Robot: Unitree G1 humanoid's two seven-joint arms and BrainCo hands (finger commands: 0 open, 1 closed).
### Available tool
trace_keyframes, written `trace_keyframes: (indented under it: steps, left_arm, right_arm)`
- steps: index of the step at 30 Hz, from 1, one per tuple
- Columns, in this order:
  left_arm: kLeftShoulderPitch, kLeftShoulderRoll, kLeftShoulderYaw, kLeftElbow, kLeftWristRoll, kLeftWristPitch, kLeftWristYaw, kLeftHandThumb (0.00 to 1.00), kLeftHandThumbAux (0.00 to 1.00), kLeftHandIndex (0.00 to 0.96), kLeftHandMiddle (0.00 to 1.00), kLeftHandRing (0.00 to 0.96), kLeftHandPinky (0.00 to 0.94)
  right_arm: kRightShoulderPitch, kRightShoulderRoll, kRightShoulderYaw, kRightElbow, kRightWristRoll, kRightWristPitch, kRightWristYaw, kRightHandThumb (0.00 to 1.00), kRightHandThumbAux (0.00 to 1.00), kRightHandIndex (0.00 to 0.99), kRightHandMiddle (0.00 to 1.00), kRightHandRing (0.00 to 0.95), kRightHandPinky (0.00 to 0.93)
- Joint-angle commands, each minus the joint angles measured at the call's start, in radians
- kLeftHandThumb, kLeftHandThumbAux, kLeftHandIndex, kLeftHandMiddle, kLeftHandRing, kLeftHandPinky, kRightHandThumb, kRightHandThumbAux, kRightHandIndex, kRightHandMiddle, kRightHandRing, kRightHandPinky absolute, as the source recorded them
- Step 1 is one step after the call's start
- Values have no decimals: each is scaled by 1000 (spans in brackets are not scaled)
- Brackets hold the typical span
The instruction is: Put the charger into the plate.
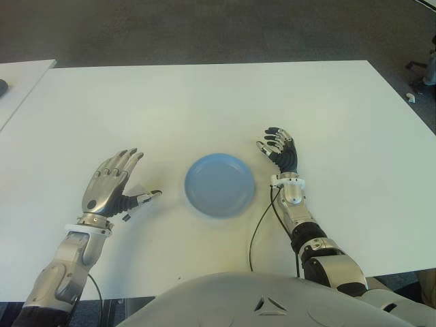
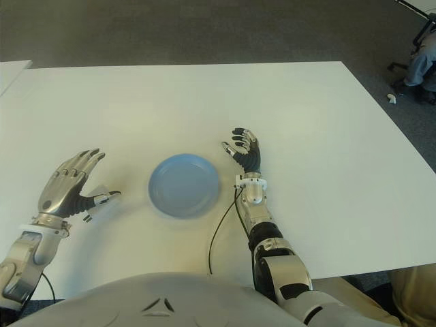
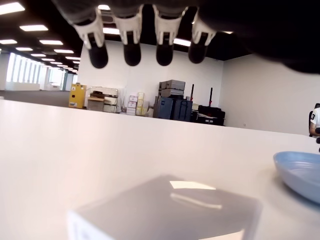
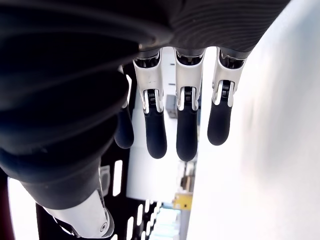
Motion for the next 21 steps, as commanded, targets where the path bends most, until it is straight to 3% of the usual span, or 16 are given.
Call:
trace_keyframes:
  steps: [1,11,21]
  left_arm:
    - [54,-1,31,-56,-16,3,-51,222,161,0,0,0,0]
    - [113,-20,51,-102,-7,9,-74,239,161,0,0,0,0]
    - [201,-32,63,-65,0,-7,-50,228,158,0,0,0,0]
  right_arm:
    - [190,31,32,94,-35,22,-9,0,828,290,338,341,342]
    - [198,25,43,74,-22,25,28,0,828,279,326,333,320]
    - [200,25,43,67,-27,30,28,0,834,279,327,335,328]
